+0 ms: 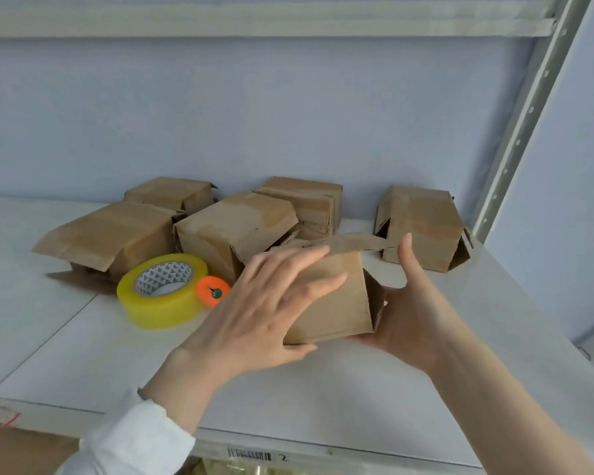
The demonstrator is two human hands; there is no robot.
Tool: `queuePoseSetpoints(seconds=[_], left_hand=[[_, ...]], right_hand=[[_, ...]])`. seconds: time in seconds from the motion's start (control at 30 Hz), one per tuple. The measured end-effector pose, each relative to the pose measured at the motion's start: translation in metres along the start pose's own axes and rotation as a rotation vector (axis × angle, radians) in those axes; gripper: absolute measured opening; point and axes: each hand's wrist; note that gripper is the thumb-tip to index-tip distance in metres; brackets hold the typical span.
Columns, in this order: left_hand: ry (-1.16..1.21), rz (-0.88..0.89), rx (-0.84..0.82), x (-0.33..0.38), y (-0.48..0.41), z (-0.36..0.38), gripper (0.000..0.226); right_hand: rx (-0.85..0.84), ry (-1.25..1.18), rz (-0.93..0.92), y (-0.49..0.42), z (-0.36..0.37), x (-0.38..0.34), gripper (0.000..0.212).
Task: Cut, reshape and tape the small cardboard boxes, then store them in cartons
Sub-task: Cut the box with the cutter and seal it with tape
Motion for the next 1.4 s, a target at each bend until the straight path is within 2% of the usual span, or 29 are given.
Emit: queuePoseSetpoints(seconds=[0.1,0.2,0.3,0.33,0.4,0.53,0.63,0.77,0.87,1.0,1.1,1.17,1.27,1.33,1.4], left_hand=[[-0.032,0.058,-0.024,0.003,0.007,-0.002,0.093],[-0.045,0.138,-0.050,0.003,0.014,-0.001,0.092],[-0.022,0.189,-0.073,0.004,0.020,0.002,0.088],[0.022,0.190,-0.056,0.004,0.022,0.003,0.083],[0.208,0.122,-0.004,0.006,0.024,0.006,0.069],[0.648,-0.347,0.069,0.008,0.024,0.005,0.047],[0.783,-0.578,0.029,0.006,0.021,0.011,0.042],[0.796,-0.582,-0.036,0.009,0.019,0.020,0.038],[0.827,-0.568,-0.049,0.009,0.018,0.022,0.036],[0.873,-0.569,-0.069,0.007,0.017,0.024,0.033],[0.930,-0.562,-0.111,0.004,0.016,0.017,0.042],[0.923,-0.565,-0.119,-0.005,0.017,0.006,0.054],[0.725,-0.629,0.026,-0.034,0.029,-0.014,0.048],[0.566,-0.701,0.079,-0.056,0.043,-0.023,0.039],[0.373,-0.742,0.044,-0.083,0.069,-0.028,0.039]], right_hand=[[-0.054,0.014,0.043,0.004,-0.002,0.004,0.112],[-0.040,0.023,0.093,0.005,-0.004,0.007,0.101],[0.006,0.136,0.047,0.009,-0.003,0.012,0.070],[0.017,0.222,0.016,0.011,-0.001,0.014,0.058],[0.041,0.345,-0.014,0.012,0.001,0.017,0.048],[0.098,0.421,-0.045,0.012,-0.005,0.021,0.045],[0.172,0.506,-0.104,0.013,-0.009,0.020,0.035],[0.251,0.619,-0.181,0.007,-0.011,0.022,0.044],[0.273,0.765,-0.125,0.005,-0.011,0.031,0.052],[0.323,0.783,-0.120,0.007,-0.006,0.034,0.051],[0.362,0.845,-0.123,0.014,0.002,0.028,0.054],[0.435,0.920,-0.223,0.018,0.009,0.022,0.059],[0.555,1.044,-0.576,0.026,0.033,0.012,0.062],[0.546,1.099,-0.749,0.034,0.059,0.009,0.053],[0.499,1.179,-0.827,0.028,0.094,0.013,0.041]])
Point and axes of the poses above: each hand's wrist, its own y-axis away from the middle knuckle, its own z-axis out of the palm, x = y × z, and after that the axes turned 4 degrees about y, right-handed
